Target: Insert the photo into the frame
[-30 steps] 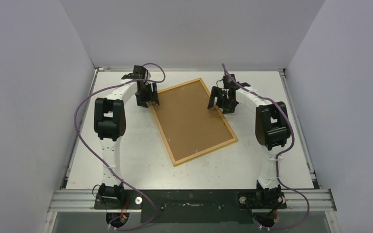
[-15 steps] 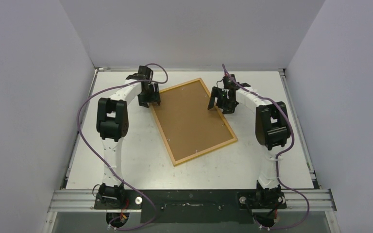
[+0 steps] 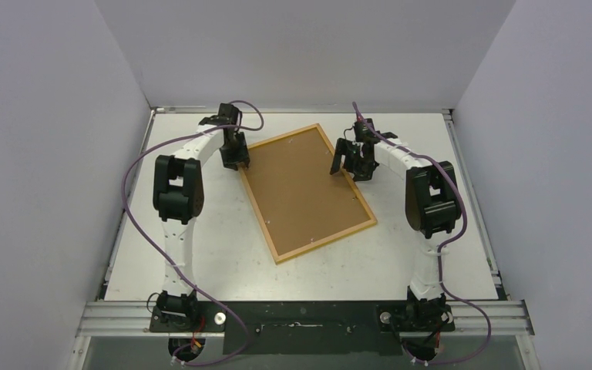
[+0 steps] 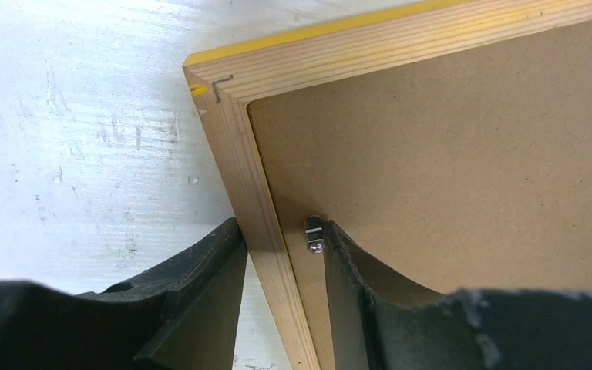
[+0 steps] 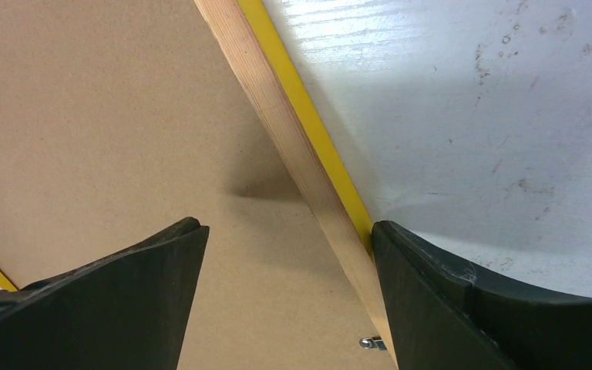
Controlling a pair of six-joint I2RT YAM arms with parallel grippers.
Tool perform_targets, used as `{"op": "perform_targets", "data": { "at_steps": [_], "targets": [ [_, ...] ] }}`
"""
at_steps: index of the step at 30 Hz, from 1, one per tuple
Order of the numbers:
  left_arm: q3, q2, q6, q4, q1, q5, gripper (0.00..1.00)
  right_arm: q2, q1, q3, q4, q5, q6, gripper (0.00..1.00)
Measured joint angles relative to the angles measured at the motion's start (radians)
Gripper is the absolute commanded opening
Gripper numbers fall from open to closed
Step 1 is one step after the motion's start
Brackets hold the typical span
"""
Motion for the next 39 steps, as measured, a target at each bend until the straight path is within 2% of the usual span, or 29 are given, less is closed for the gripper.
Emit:
{"op": "perform_targets", "data": {
  "at_steps": [9,17,22,26,32,39],
  "targets": [
    [0.010,0.004,-0.030,-0.017,0.011,0.000,0.25,0.000,0.000,0.000,0.000,0.000,0.000,0.79],
    [0.010,0.004,-0.037,-0.023,0.017,-0.002,0.18,0.000,-0.001,0.000,0.000,0.000,0.000,0.78],
    [0.010,0.004,-0.040,-0.023,0.018,-0.002,0.03,0.000,-0.001,0.000,0.000,0.000,0.000,0.78],
    [0.010,0.004,-0.039,-0.023,0.019,0.005,0.02,0.000,-0.001,0.000,0.000,0.000,0.000,0.79],
    [0.010,0.004,-0.026,-0.013,0.025,0.040,0.16,0.000,-0.003,0.000,-0.001,-0.002,0.004,0.79],
    [0.010,0.004,0.021,-0.011,0.028,0.061,0.20,0.000,-0.008,0.000,-0.002,-0.008,0.005,0.79]
  ]
}}
